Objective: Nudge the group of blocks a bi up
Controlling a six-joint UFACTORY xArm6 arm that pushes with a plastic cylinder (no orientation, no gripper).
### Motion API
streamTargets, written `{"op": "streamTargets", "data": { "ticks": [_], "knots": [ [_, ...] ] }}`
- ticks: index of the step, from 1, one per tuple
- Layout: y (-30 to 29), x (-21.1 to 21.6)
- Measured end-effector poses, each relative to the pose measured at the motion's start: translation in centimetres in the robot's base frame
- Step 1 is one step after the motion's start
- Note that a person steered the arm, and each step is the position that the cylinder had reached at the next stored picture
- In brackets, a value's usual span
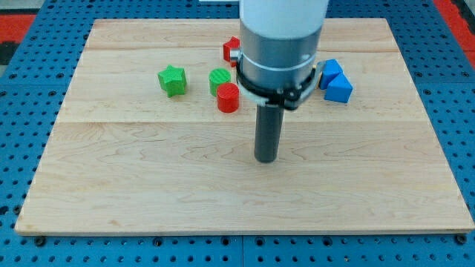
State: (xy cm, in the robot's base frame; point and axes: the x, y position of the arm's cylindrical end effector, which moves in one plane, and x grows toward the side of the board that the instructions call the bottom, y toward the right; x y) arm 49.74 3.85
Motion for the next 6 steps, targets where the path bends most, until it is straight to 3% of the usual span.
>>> {"op": "streamTargets", "data": {
  "ticks": [1,2,4,5,6],
  "knots": [
    [2.1,-3.2],
    [-0.1,-3.7],
    [1.7,-10.5],
    [3.8,-11.4],
    [5.8,-9.4]
  ]
}}
